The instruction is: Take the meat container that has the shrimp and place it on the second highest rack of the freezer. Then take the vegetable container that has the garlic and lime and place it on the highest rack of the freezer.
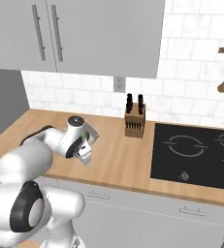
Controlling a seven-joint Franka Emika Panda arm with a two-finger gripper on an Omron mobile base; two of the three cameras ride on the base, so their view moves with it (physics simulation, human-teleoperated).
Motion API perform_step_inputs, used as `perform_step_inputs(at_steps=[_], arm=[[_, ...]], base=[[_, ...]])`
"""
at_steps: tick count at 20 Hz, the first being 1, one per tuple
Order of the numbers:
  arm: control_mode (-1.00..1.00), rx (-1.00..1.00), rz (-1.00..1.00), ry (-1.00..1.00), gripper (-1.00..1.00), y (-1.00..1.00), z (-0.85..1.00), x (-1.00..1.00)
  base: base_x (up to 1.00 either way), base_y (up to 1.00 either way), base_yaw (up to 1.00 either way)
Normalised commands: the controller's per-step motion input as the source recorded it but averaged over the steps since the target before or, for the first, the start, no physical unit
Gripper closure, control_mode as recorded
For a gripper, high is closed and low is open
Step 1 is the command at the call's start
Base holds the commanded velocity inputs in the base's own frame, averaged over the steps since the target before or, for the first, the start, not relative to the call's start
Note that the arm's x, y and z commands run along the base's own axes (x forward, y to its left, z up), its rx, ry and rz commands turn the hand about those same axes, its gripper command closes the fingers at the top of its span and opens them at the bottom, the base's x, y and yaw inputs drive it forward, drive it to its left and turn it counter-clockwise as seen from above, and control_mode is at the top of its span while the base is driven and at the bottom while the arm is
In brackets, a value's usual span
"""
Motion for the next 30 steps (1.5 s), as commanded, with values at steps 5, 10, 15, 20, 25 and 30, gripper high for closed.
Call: perform_step_inputs(at_steps=[5, 10, 15, 20, 25, 30], arm=[[-1.0, -0.1, 0.02, -0.14, 1.0, -0.2, 0.67, -0.53], [-1.0, -0.17, 0.01, -0.02, 1.0, -0.15, 0.9, -0.43], [-1.0, -0.15, 0.03, -0.01, 1.0, -0.17, 0.77, -0.58], [-1.0, -0.05, 0.1, 0.0, 1.0, -0.05, 0.83, -0.6], [-1.0, -0.01, 0.13, 0.01, 1.0, -0.05, 0.58, -0.38], [-1.0, -0.02, 0.05, 0.05, 1.0, 0.0, -0.07, 0.0]], base=[[0.0, 0.0, 0.0], [0.0, 0.0, 0.0], [0.0, 0.0, 0.0], [0.0, 0.0, 0.0], [0.0, 0.0, 0.0], [0.0, 0.0, 0.0]])
